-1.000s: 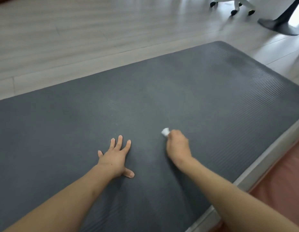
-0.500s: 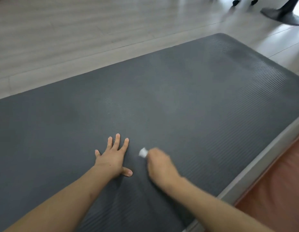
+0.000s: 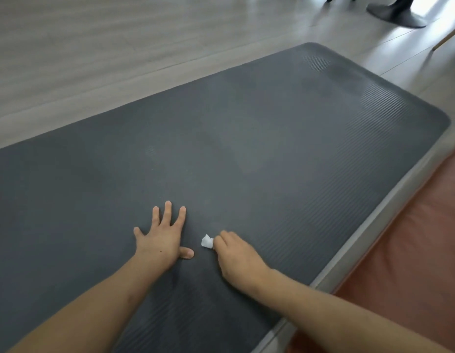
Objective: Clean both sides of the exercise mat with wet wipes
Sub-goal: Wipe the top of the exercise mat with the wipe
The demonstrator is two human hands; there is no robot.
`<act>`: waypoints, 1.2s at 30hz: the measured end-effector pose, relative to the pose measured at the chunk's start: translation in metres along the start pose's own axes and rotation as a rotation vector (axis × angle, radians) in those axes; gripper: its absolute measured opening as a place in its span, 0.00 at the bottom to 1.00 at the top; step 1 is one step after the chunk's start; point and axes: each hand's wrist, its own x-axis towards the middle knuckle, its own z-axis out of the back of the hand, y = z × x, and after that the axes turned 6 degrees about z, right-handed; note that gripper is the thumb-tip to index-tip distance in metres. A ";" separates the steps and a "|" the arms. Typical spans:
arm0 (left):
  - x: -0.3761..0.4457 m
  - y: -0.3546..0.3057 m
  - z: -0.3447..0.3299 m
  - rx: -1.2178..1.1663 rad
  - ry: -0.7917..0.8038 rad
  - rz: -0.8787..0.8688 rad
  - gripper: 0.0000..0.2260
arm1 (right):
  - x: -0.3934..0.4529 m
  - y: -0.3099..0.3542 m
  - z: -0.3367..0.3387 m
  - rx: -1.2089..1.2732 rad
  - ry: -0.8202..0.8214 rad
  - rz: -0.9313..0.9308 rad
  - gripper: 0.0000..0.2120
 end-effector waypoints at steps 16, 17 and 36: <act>-0.017 -0.002 -0.016 0.014 0.096 -0.083 0.60 | -0.006 -0.028 0.011 -0.038 -0.050 -0.017 0.06; -0.017 -0.003 -0.016 0.011 0.098 -0.081 0.59 | 0.003 -0.059 0.023 -0.099 -0.102 -0.145 0.06; -0.021 -0.006 -0.016 -0.031 0.098 -0.052 0.59 | -0.005 -0.142 0.078 -0.189 -0.210 -0.687 0.07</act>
